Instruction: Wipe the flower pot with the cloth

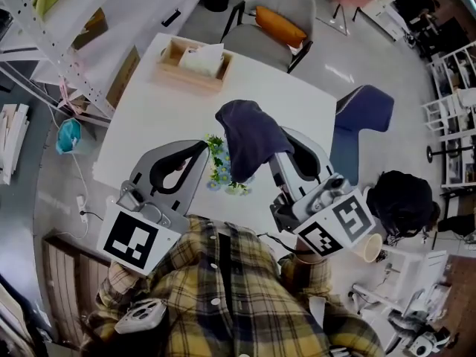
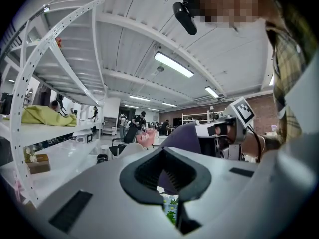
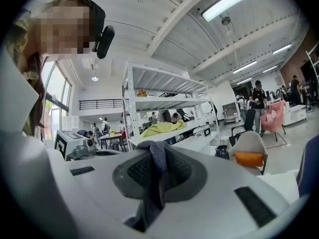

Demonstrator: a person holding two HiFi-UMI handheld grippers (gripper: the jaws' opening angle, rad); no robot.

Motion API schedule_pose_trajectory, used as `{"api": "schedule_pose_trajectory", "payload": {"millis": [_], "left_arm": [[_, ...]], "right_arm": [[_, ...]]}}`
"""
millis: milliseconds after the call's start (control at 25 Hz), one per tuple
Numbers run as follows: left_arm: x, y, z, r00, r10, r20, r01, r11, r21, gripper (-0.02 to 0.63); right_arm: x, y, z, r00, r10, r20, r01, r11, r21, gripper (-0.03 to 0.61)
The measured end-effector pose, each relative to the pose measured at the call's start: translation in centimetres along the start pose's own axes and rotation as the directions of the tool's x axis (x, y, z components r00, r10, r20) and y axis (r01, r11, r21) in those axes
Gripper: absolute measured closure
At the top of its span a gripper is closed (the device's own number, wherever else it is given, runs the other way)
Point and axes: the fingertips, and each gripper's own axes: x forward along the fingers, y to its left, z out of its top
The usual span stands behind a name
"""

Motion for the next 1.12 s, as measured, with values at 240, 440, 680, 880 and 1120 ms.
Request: {"api": "schedule_pose_trajectory", "payload": {"millis": [240, 440, 680, 880, 1120], "left_arm": [[0.09, 0.18, 0.30, 1.000, 0.013, 0.009, -0.013, 1.000, -0.014, 0.604], [0.28, 0.00, 0.45, 1.000, 0.012, 0.007, -0.012, 1.000, -0.007, 0.604], [0.32, 0.06, 0.26, 1.000, -0.006, 0.006, 0.006, 1.000, -0.013, 0.604], [0.37, 0.04, 0.43, 1.000, -0.015, 0.005, 0.015, 1.000, -0.020, 0.604], [0.33, -0.36, 0.84, 0.999, -0.034, 0.018, 0.035, 0.999, -0.012, 0.604]], "right_arm": [[0.01, -0.35, -0.51, 1.000, 0.005, -0.022, -0.005, 1.000, 0.005, 0.563], [-0.08, -0.66, -0.35, 1.000, 0.013, -0.019, -0.013, 1.000, 0.005, 0.563], [0.26, -0.02, -0.49, 0.999, 0.045, -0.022, -0.045, 0.999, 0.004, 0.565], [0.24, 0.25, -0.31, 0.998, 0.059, -0.022, -0.059, 0.998, 0.009, 0.565], [-0.16, 0.05, 0.02, 0.998, 0.049, -0.025, -0.049, 0.999, 0.008, 0.565]]}}
